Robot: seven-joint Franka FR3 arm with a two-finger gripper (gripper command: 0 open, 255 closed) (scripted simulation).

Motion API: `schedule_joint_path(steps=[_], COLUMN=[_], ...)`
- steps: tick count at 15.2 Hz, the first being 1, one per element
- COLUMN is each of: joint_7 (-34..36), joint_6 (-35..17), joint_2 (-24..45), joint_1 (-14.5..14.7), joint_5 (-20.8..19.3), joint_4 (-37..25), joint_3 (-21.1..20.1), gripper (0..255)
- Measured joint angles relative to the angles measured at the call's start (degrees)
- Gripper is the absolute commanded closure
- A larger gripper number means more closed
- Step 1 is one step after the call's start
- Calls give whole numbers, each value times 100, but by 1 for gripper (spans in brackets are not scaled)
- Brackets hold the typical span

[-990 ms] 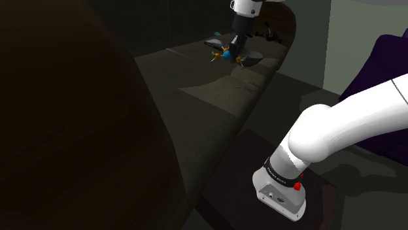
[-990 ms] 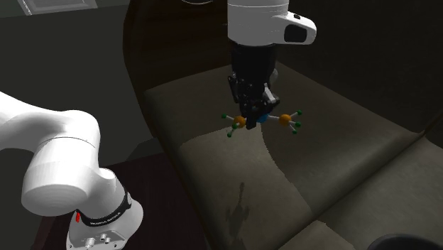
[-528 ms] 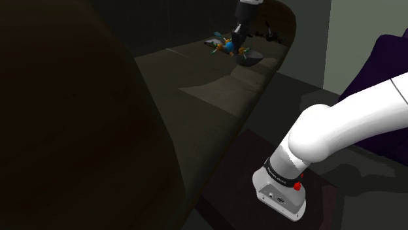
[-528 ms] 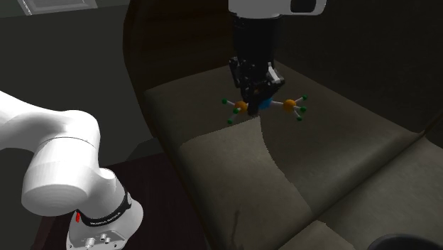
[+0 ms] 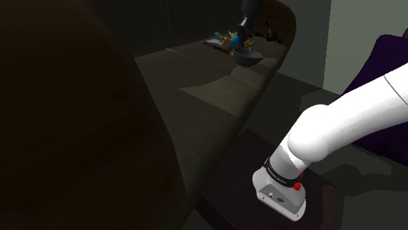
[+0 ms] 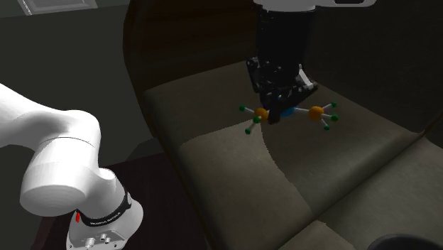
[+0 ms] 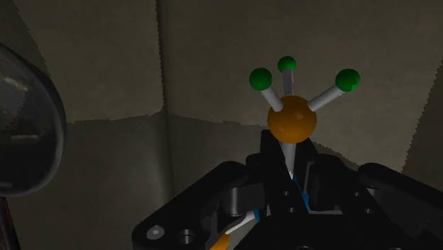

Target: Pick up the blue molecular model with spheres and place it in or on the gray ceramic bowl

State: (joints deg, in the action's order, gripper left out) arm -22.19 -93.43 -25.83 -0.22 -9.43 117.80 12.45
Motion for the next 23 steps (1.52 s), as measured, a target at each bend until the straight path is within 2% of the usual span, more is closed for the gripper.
schedule_joint_path(steps=[7, 12, 19, 23], joint_7=[-936, -1705, -2882, -3512], joint_6=[-190, -202, -16, 332], joint_2=[792, 1619, 3128, 4173], joint_1=[-211, -381, -861, -1430], joint_5=[-29, 185, 917, 1526], joint_4=[-707, -1566, -3163, -4423], joint_3=[715, 1248, 1880, 2071], gripper=[255, 255, 255, 255])
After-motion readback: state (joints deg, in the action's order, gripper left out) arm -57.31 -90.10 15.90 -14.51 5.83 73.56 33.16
